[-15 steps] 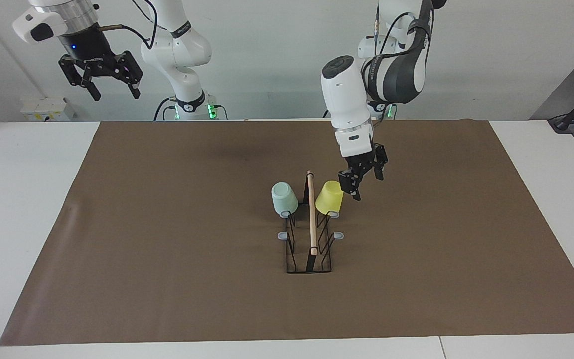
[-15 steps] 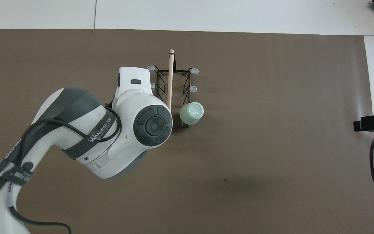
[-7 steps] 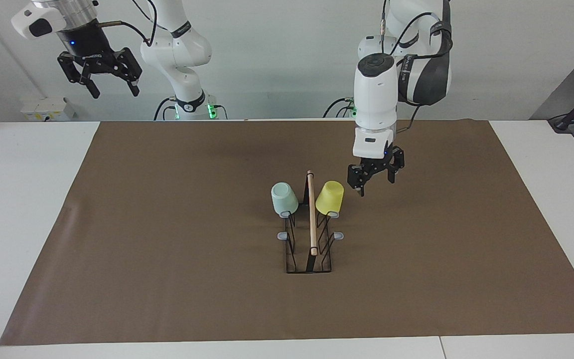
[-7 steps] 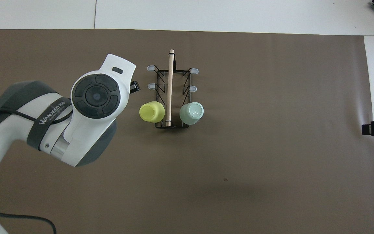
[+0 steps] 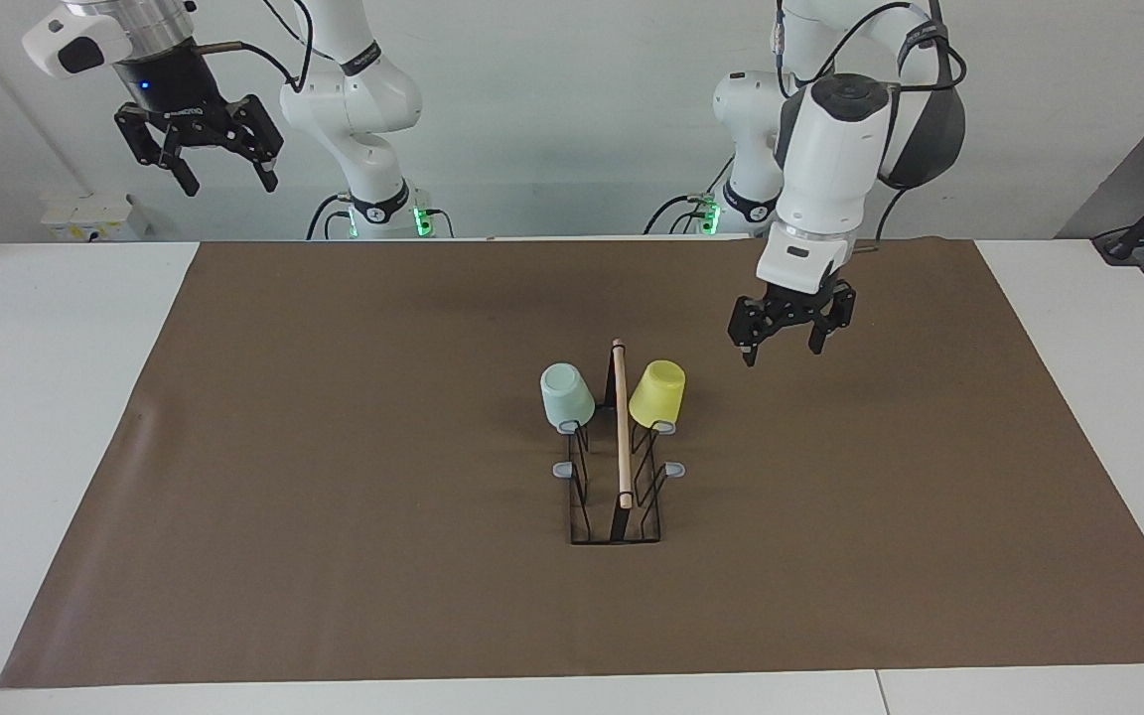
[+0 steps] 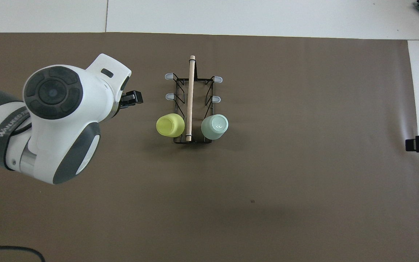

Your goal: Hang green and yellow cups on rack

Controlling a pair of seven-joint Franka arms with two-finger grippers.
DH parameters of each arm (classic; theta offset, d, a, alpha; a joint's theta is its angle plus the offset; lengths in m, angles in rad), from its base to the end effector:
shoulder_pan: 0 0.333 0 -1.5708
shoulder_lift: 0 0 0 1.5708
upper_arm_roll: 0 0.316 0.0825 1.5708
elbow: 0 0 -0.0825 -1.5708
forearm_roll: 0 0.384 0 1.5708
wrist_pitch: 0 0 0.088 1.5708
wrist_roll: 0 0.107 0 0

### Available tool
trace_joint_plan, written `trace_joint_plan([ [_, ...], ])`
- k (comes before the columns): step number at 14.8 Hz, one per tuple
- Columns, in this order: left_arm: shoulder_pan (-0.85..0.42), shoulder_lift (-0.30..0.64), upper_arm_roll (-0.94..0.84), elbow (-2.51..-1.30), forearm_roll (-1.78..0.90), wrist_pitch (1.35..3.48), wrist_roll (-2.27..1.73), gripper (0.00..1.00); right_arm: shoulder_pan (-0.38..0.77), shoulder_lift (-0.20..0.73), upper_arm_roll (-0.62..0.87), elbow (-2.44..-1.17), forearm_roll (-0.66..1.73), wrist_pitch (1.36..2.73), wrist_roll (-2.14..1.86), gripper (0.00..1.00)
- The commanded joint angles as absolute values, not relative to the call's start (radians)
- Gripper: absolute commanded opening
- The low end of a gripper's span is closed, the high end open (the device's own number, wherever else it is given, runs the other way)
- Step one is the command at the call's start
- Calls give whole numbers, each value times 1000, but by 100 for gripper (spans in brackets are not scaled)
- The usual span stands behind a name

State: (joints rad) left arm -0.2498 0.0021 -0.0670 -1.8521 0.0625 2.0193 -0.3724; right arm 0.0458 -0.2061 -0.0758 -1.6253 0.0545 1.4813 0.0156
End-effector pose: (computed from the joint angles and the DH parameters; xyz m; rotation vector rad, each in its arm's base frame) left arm 0.5516 -0.1770 0.5297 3.1283 0.0519 0.2745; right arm 0.4777 -0.0130 0.6974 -3.0704 0.0582 -0.0953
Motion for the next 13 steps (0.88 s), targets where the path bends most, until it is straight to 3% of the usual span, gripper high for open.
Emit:
trace_joint_plan([
  [1,-213,-70,-63,-1902,17,1953,-206,100,38,-216,-74,-1631,60,1470,35,100],
  [7,-112,-92,-72,-1864,-21,1818,0,100,38,-216,-74,-1631,60,1470,35,100],
  [13,-46,-54,-84,-1660,-49,1623,89,100,26,-209,-81,-1625,49,1506,35,100],
])
